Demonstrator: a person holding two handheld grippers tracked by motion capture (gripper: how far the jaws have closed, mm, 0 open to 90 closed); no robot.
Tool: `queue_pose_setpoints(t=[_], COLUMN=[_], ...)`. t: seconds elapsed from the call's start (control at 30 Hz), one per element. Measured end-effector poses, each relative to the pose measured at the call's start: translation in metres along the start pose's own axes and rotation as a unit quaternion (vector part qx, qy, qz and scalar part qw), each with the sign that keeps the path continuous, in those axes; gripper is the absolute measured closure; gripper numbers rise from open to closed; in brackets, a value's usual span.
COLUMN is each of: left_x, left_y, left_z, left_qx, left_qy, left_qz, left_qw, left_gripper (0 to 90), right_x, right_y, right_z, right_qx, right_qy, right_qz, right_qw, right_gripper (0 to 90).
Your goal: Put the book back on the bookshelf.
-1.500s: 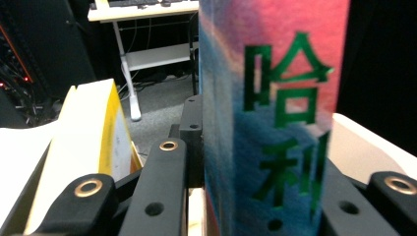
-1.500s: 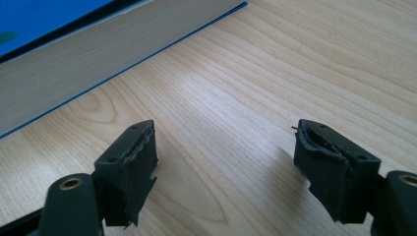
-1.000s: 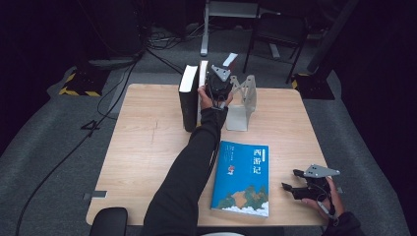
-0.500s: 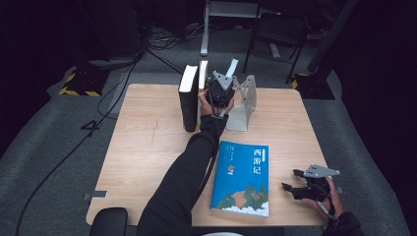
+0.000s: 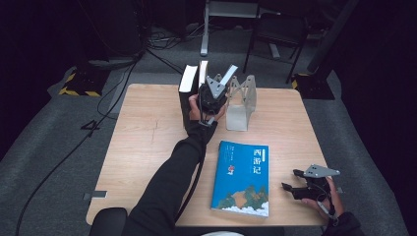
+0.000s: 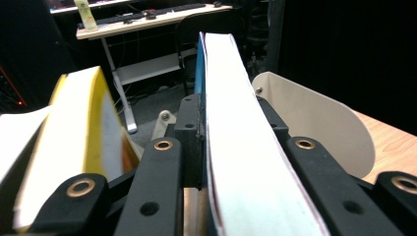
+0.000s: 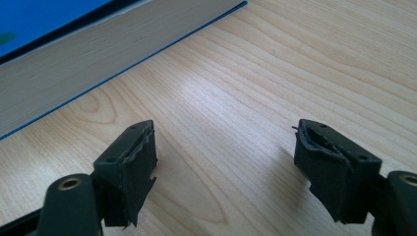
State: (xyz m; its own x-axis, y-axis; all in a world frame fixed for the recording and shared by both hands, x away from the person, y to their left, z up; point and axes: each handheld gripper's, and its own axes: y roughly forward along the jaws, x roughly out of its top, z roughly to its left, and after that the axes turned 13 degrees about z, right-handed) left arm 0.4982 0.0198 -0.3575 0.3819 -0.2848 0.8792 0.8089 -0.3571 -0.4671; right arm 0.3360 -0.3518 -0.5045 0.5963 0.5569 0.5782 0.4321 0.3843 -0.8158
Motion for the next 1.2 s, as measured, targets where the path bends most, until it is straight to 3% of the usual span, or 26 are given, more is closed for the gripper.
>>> queue_pose_setpoints(t=[0.17,0.23,0.6,0.73,0.83,0.9,1.03,1.13,1.2], left_x=[-0.009,-0.012,-0.029,-0.048,-0.063,-0.074,-0.094,-0.108,-0.112], left_y=[-0.006,-0.008,-0.023,-0.025,-0.025,-0.022,-0.012,-0.001,0.002], left_z=[0.009,0.011,0.020,0.024,0.023,0.023,0.021,0.021,0.020], left_qx=[-0.015,-0.010,-0.019,-0.040,-0.036,-0.046,-0.056,-0.067,-0.069], left_qy=[-0.008,0.004,0.004,-0.011,-0.006,0.006,0.011,0.002,0.000], left_qz=[0.008,0.012,0.009,0.005,0.008,0.024,0.052,0.072,0.068], left_qw=[0.9998,0.9999,0.9998,0.9991,0.9993,0.9986,0.9970,0.9951,0.9953], left_gripper=[69.9,69.6,59.9,54.6,57.7,61.9,65.1,67.5,68.0], right_x=[0.000,0.000,0.000,0.000,0.000,0.000,0.000,0.000,0.000], right_y=[0.000,0.000,0.000,0.000,0.000,0.000,0.000,0.000,0.000], right_z=[0.000,0.000,0.000,0.001,0.001,0.001,0.000,0.001,0.001], right_qx=[-0.001,-0.001,-0.002,-0.002,-0.001,-0.002,-0.001,-0.001,-0.001], right_qy=[0.001,0.000,0.000,0.000,0.001,0.001,0.002,0.002,0.002], right_qz=[0.000,-0.001,0.000,-0.001,0.000,0.000,0.000,0.000,0.000], right_qw=[1.0000,1.0000,1.0000,1.0000,1.0000,1.0000,1.0000,1.0000,1.0000], right_gripper=[23.9,23.9,23.9,23.9,23.9,23.9,23.9,23.9,23.9])
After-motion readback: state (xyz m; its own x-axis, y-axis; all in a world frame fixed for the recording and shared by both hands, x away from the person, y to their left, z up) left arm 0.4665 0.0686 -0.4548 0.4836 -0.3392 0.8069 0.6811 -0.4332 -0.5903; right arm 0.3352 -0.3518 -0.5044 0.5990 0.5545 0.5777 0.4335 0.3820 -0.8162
